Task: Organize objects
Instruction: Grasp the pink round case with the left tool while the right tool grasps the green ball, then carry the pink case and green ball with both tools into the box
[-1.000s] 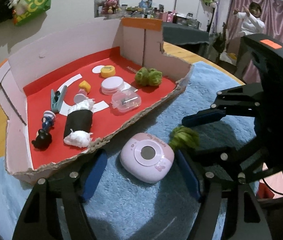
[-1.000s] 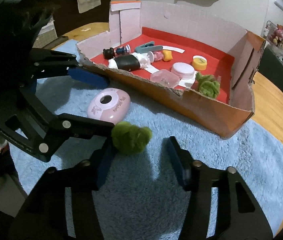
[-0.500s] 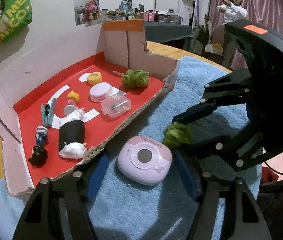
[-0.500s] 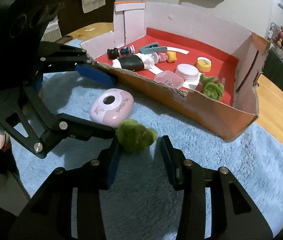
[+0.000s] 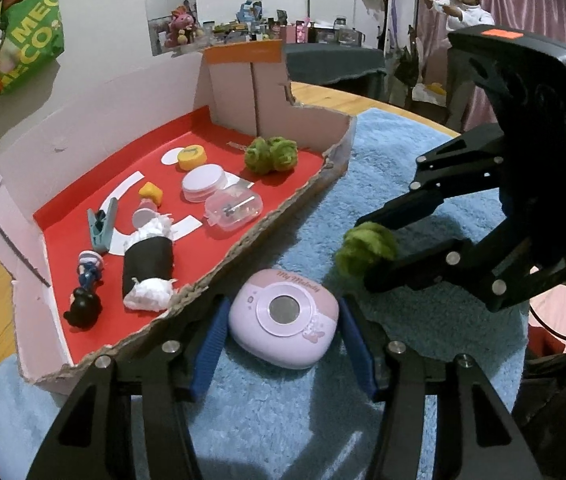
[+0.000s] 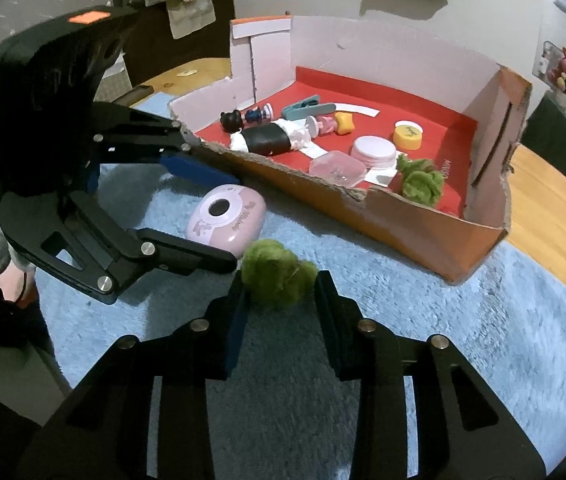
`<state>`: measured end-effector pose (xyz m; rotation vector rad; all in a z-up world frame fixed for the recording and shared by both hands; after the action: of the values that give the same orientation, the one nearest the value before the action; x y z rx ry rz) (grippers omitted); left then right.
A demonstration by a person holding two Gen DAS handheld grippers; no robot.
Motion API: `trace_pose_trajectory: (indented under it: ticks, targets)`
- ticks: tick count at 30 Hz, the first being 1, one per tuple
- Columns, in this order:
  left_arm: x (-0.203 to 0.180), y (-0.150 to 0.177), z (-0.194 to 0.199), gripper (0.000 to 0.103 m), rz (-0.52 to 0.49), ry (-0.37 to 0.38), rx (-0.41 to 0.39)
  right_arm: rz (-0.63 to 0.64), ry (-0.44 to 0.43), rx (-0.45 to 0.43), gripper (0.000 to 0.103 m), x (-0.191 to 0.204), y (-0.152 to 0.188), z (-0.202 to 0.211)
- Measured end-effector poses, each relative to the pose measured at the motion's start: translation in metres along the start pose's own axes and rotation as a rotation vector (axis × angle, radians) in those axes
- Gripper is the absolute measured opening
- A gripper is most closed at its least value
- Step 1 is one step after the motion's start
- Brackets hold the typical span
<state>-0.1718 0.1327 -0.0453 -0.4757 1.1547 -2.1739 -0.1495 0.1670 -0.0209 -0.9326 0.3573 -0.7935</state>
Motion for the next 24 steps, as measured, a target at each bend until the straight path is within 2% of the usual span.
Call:
trace_pose_trajectory:
  ticks: [10,18,24]
  targets:
    - [0.007,-0.011,0.031,0.058,0.089,-0.035,-0.066,-0.018,0.033,-0.033,0.032,0.000,-0.007,0.015]
    - [0.017,-0.031,0.064,0.058,0.123,-0.089,-0.140,-0.036,0.071,-0.110,0.032,0.002,-0.038,0.035]
    - [0.025,-0.034,0.071,0.058,0.140,-0.106,-0.150,-0.030,0.085,-0.122,0.032,0.004,-0.048,0.034]
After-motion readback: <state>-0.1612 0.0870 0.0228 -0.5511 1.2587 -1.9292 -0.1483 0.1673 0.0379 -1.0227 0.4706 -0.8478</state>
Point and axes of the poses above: each gripper's, at about its wrist camera, not at the fingertips, and z roughly against the way its jaws point, x to its left, y to its underside, the point moved 9 cm from there along -z, roughly the way its jaws point, and after that the axes turned 15 degrees about -x, right-handed, at the moved point
